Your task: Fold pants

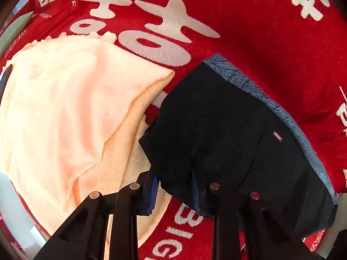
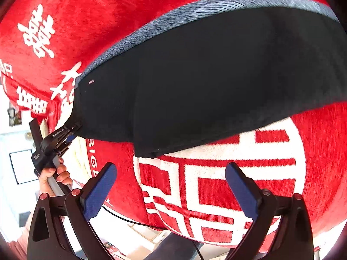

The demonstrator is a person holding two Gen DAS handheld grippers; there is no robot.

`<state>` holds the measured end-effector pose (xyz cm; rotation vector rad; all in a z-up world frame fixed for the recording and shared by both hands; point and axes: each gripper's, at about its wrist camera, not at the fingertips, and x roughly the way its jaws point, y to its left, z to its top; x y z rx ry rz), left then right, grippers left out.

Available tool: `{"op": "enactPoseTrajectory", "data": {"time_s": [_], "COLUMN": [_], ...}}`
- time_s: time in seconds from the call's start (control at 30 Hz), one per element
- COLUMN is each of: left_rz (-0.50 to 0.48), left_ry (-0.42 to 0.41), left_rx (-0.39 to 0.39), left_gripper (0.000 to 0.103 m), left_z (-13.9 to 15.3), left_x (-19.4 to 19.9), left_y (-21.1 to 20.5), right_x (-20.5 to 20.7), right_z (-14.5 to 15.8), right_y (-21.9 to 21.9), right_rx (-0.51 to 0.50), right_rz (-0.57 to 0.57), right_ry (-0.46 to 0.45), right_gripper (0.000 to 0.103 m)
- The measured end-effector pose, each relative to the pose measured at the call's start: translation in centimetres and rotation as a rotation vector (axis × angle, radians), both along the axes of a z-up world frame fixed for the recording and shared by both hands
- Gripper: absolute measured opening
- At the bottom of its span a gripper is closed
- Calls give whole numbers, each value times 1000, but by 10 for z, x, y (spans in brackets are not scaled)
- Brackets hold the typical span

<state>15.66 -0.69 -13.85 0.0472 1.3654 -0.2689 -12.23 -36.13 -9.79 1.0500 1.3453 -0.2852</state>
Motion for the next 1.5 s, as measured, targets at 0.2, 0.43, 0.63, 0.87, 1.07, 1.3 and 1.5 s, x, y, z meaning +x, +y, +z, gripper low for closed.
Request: {"op": "enactPoseTrajectory", "data": {"time_s": [0.2,0.43,0.63,0.87,1.07,1.3,1.5], "left_rz": [-105,-298,-370,-438,-419,-440,-297], "left_ry": [-71,-137,-121,-121,-104,-205,-189], "left_rx": [87,71,158,160,169,84,178], "left_gripper": [57,57,58,58,58,58,58], "left_z": [39,55,5,5,19,48,8], "left_x": [-23,-39,-34,-37,-42,-24,34], "left_y": [-8,-64,-102,-97,-102,-155,-170], "right_x": [-29,-24,-12,-11,-31,-21,45], "right_z": [-10,-22,-47,-8,-37,30,23], "right_y": [-19,-25,-19,-30,-29,-54,-93], "right_rx": [83,195,232,97,153,-164,-243], "right_rz": [-163,-290,-368,-321,-285,-99,-52], "right_ry": [-46,-144,-112,-132,-29,-18,-43], "right_gripper": [99,77,32,5,7,56,56]}}
